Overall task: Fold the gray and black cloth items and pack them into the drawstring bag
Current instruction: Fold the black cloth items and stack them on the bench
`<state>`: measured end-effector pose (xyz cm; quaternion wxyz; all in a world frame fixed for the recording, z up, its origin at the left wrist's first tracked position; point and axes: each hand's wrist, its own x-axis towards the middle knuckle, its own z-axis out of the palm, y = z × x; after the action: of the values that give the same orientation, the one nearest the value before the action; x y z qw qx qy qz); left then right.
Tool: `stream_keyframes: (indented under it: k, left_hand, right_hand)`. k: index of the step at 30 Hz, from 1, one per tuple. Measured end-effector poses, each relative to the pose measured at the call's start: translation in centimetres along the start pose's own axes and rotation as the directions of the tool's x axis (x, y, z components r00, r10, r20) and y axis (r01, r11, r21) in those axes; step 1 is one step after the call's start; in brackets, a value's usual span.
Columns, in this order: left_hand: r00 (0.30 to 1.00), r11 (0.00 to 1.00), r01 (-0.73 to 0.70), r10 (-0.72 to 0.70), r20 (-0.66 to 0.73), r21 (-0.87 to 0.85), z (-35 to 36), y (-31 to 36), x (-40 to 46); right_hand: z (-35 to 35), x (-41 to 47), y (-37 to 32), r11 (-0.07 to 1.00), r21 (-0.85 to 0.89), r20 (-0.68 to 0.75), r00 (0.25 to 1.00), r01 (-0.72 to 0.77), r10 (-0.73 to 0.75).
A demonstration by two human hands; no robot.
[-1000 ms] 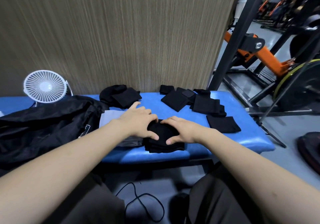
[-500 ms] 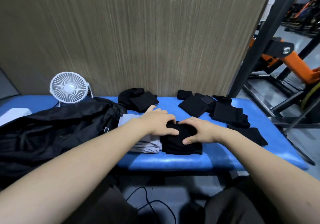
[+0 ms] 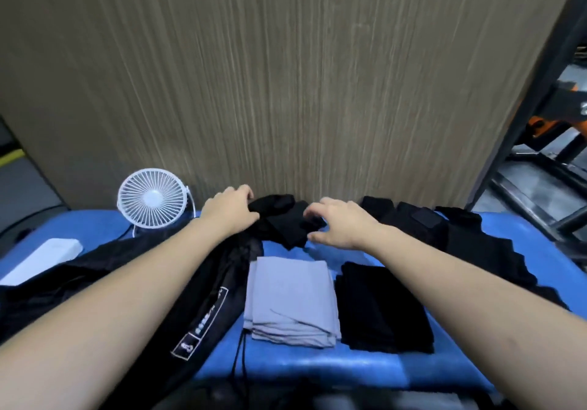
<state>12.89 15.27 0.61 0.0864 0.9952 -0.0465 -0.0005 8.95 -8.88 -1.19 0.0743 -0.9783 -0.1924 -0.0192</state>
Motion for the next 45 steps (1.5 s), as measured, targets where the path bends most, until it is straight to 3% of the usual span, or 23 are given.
stream_keyframes:
  k: [2, 5, 7, 10, 12, 16, 20, 27, 33, 36, 42, 45]
  left_hand:
    - [0.990, 0.998, 0.068, -0.067, 0.121, -0.010, 0.2, -1.3, 1.5]
    - [0.960, 0.999, 0.024, -0.010, 0.280, -0.047, 1.0, -2.3, 3.0]
    - [0.953, 0.998, -0.017, 0.034, 0.302, -0.061, 1.7, -2.6, 3.7]
    - [0.977, 0.993, -0.060, 0.079, 0.197, -0.100, 2.1, -2.3, 4.5]
    - [0.987, 0.973, -0.061, 0.092, 0.134, -0.221, 2.2, -2.1, 4.5]
    - [0.996, 0.921, -0.090, 0.074, -0.058, -0.379, 2.2, -1.4, 4.2]
    - [0.959, 0.883, -0.182, 0.062, -0.276, -0.434, 0.2, 0.0, 3.5]
    - [0.865, 0.836, -0.325, 0.074, -0.496, -0.442, -4.9, 1.3, 0.9]
    - [0.789, 0.817, -0.461, 0.198, -0.582, -0.346, -8.1, 2.3, -2.5]
    - [0.807, 0.812, -0.498, 0.304, -0.506, -0.306, -9.2, 3.1, -4.1]
    - [0.779, 0.817, -0.568, 0.492, -0.388, -0.104, -10.6, 5.5, -7.5]
    - [0.740, 0.837, -0.547, 0.489, -0.462, 0.010, -10.9, 7.2, -9.3]
  right_hand:
    - [0.8, 2.6, -1.1, 0.996, -0.074, -0.027, 0.998, 0.053, -0.055]
    - [2.1, 5.9, -3.1, 0.969, -0.181, -0.052, 0.982, 0.167, -0.180]
    - [2.8, 7.7, -4.2, 0.948, -0.218, -0.051, 0.967, 0.234, -0.250]
    - [3.4, 9.6, -5.4, 0.930, -0.263, -0.014, 0.963, 0.257, -0.270]
    - [3.7, 10.1, -5.6, 0.942, -0.266, 0.008, 0.977, 0.206, -0.212]
    - [3.5, 9.9, -5.4, 0.978, -0.191, -0.109, 0.988, 0.088, -0.110]
    - [2.0, 9.3, -5.3, 0.985, -0.170, -0.224, 0.973, 0.019, -0.057]
    - [-2.3, 7.0, -6.7, 0.985, -0.175, -0.311, 0.949, -0.007, -0.049]
    - [-6.5, 4.0, -8.7, 0.964, -0.243, -0.351, 0.917, 0.106, -0.189]
    - [-8.8, 2.0, -9.1, 0.956, -0.258, -0.323, 0.920, 0.141, -0.222]
    - [-12.2, -3.3, -7.8, 0.964, -0.221, -0.212, 0.957, 0.151, -0.198]
    - [-13.8, -6.4, -6.9, 0.971, -0.231, -0.248, 0.961, 0.063, -0.122]
